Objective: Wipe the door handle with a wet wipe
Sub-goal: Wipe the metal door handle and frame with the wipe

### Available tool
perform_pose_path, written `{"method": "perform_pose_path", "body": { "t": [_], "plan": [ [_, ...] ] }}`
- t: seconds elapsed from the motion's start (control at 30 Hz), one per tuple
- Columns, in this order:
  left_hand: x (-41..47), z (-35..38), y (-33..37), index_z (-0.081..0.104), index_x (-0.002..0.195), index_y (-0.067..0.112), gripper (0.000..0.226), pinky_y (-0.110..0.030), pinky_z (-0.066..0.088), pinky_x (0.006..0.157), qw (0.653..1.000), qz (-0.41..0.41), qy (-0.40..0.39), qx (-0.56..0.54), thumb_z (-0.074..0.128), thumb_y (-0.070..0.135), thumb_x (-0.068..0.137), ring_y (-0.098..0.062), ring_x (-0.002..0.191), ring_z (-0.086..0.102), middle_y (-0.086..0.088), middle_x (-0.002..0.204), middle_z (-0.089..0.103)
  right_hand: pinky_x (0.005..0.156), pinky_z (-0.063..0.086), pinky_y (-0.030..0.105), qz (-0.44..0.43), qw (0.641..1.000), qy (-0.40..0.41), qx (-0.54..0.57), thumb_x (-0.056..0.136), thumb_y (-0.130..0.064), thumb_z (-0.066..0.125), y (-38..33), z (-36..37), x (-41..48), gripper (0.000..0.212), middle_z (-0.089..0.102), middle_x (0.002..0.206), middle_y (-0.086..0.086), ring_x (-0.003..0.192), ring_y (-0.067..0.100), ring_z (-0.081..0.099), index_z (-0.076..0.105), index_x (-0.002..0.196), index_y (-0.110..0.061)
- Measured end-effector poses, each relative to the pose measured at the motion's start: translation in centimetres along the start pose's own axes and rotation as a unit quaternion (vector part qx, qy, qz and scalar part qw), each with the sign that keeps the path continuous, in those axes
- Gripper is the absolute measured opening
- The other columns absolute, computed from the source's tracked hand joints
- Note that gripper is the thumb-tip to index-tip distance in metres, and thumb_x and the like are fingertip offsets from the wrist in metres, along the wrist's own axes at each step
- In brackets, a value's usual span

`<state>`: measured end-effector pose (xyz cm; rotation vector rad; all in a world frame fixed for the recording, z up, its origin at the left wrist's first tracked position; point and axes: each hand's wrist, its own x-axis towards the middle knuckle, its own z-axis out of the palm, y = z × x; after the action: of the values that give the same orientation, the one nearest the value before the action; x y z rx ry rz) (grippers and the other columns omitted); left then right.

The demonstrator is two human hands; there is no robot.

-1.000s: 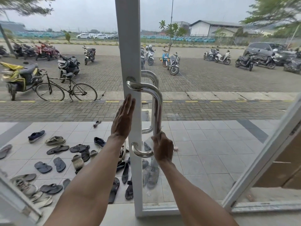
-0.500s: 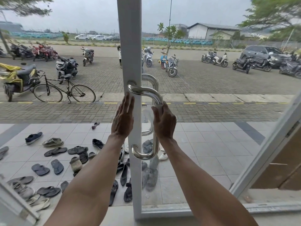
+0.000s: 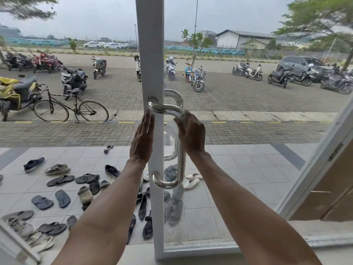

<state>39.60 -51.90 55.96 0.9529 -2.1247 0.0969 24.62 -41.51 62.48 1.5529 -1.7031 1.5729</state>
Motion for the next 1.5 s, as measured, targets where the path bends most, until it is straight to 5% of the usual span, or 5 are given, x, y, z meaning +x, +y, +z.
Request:
{"method": "perform_pose_path", "body": {
  "t": [0.4, 0.73, 1.03, 1.2, 1.5],
  "plan": [
    [0.1, 1.0, -0.1, 0.008, 0.158, 0.007, 0.105, -0.032, 0.033, 0.117, 1.000, -0.005, 0.001, -0.021, 0.071, -0.013, 0.076, -0.019, 0.154, 0.006, -0.002, 0.167, -0.004, 0.070, 0.048, 0.021, 0.000, 1.000, -0.024, 0.010, 0.098, -0.029, 0.063, 1.8, -0.6, -3.1, 0.037, 0.074, 0.088, 0.015, 0.079, 0.029, 0.072, 0.064, 0.117, 0.003],
    [0.1, 1.2, -0.5, 0.009, 0.158, 0.009, 0.094, -0.039, 0.037, 0.116, 1.000, -0.004, 0.005, -0.008, 0.046, -0.027, 0.079, -0.017, 0.153, 0.007, 0.001, 0.167, -0.003, 0.076, 0.059, 0.041, -0.095, 0.989, -0.102, -0.056, 0.092, -0.032, 0.068, 0.4, -1.1, 2.9, 0.040, 0.073, 0.108, 0.016, 0.090, 0.037, 0.071, 0.064, 0.122, -0.005],
    [0.0, 0.8, 0.0, 0.011, 0.158, 0.009, 0.098, -0.035, 0.035, 0.117, 1.000, -0.013, -0.003, -0.011, 0.059, -0.022, 0.078, -0.017, 0.153, 0.007, 0.000, 0.167, -0.004, 0.069, 0.056, 0.038, -0.176, 0.953, -0.213, -0.121, 0.088, -0.035, 0.071, -1.3, -1.8, 6.1, 0.030, 0.074, 0.096, 0.010, 0.082, 0.034, 0.070, 0.067, 0.099, -0.008],
    [-0.2, 0.7, 0.3, 0.011, 0.158, 0.012, 0.100, -0.036, 0.035, 0.118, 1.000, -0.021, 0.003, -0.010, 0.040, -0.032, 0.074, -0.016, 0.153, 0.007, 0.003, 0.167, -0.005, 0.069, 0.053, 0.033, -0.195, 0.928, -0.272, -0.162, 0.087, -0.036, 0.072, -4.4, -1.1, 7.6, 0.027, 0.074, 0.083, 0.011, 0.080, 0.030, 0.070, 0.070, 0.083, -0.009],
    [-0.3, 0.1, 0.7, 0.035, 0.149, 0.000, 0.086, -0.040, 0.050, 0.100, 0.997, -0.070, -0.023, 0.009, 0.055, -0.028, 0.070, -0.032, 0.143, 0.038, -0.013, 0.160, 0.028, 0.076, 0.054, 0.029, -0.089, 0.933, -0.217, -0.274, 0.087, -0.016, 0.066, -9.8, 4.6, 7.4, 0.016, 0.077, 0.097, 0.004, 0.093, 0.022, 0.074, 0.074, 0.101, -0.014]
  ]
}}
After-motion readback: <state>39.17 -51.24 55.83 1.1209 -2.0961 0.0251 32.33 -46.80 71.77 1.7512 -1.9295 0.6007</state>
